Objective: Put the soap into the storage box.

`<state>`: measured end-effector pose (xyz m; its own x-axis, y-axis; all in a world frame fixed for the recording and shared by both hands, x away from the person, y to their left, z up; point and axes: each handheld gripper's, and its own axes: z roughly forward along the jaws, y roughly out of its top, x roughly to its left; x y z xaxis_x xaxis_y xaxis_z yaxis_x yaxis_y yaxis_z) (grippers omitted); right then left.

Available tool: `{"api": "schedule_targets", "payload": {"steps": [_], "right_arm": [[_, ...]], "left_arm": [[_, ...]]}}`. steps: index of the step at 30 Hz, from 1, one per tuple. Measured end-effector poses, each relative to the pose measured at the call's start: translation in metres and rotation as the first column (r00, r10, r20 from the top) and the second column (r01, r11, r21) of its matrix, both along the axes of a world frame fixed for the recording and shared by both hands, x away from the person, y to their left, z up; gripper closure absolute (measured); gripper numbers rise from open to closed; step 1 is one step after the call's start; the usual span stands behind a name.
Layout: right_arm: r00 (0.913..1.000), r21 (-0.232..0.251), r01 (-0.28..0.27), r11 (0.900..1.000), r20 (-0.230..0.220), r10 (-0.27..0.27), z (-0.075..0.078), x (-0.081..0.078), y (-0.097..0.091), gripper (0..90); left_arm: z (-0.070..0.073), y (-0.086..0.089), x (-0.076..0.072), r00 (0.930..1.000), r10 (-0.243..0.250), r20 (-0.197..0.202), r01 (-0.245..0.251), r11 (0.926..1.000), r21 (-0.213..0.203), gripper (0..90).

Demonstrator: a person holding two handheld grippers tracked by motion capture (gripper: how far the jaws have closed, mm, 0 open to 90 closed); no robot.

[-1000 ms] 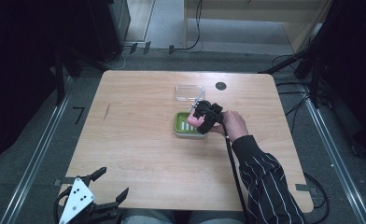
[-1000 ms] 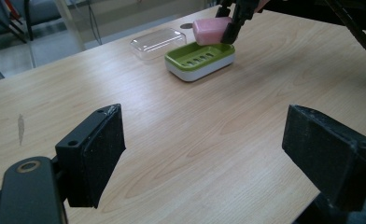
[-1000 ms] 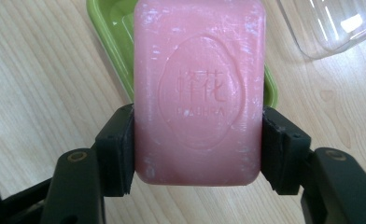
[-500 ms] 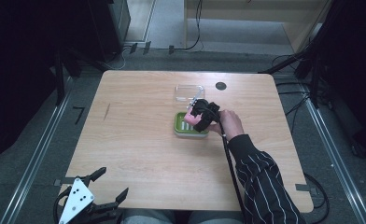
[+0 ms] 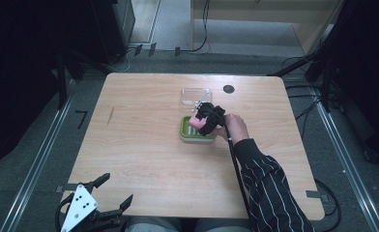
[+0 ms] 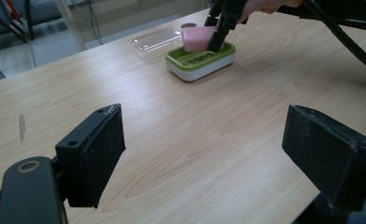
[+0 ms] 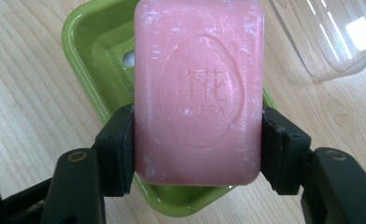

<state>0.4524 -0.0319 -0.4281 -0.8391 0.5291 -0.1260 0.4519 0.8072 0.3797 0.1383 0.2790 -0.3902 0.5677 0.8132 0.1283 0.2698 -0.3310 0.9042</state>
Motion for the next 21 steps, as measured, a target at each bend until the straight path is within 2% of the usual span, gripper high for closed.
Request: {"api": "schedule_targets", "payload": {"steps": [21], "right_arm": [[1.0, -0.007, -0.01, 0.9999, 0.0, 0.01, -0.0107, 0.0047, 0.0071, 38.5]], "left_arm": [[-0.0001, -0.0003, 0.0003, 1.0, -0.002, 0.001, 0.002, 1.0, 0.003, 14.0]]}}
